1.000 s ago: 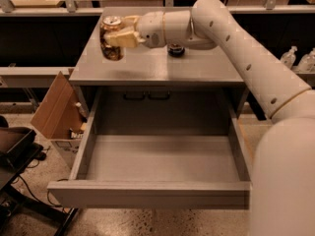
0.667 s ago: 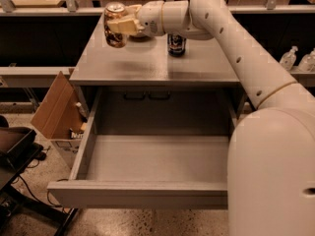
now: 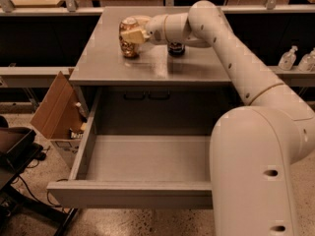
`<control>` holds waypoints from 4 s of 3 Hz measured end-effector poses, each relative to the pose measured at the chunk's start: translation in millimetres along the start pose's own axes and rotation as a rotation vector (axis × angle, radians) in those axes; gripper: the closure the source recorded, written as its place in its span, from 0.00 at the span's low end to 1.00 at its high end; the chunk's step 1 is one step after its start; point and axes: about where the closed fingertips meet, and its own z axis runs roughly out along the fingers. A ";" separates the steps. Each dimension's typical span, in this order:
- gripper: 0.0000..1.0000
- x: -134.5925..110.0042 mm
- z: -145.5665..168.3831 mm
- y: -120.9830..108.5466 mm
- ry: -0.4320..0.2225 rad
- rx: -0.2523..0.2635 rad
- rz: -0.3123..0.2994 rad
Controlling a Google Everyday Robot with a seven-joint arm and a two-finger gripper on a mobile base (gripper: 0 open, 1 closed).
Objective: Pick orange can from top drawer and place on counter
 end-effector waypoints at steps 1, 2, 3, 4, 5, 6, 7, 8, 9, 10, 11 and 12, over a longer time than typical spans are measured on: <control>1.00 26.1 18.2 11.5 -0.007 -0.048 0.018; 0.82 21.6 17.2 11.4 -0.007 -0.048 0.018; 0.59 21.3 17.2 11.4 -0.007 -0.048 0.018; 0.28 21.9 22.0 14.2 -0.007 -0.056 0.020; 0.05 22.3 24.7 15.8 -0.006 -0.060 0.020; 0.00 22.5 26.4 16.8 -0.006 -0.063 0.021; 0.00 -4.0 -2.4 27.8 0.011 -0.034 0.016; 0.00 -39.5 -53.7 32.4 0.004 0.013 -0.001; 0.00 -86.1 -115.6 38.6 -0.004 0.065 -0.057; 0.00 -128.4 -213.9 27.7 0.023 0.236 -0.131; 0.00 -142.3 -280.7 7.8 0.051 0.450 -0.140; 0.00 -139.4 -352.7 -11.8 0.076 0.702 -0.096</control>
Offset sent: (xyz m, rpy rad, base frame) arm -0.0056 0.0151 -0.0299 0.0170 0.0243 0.0428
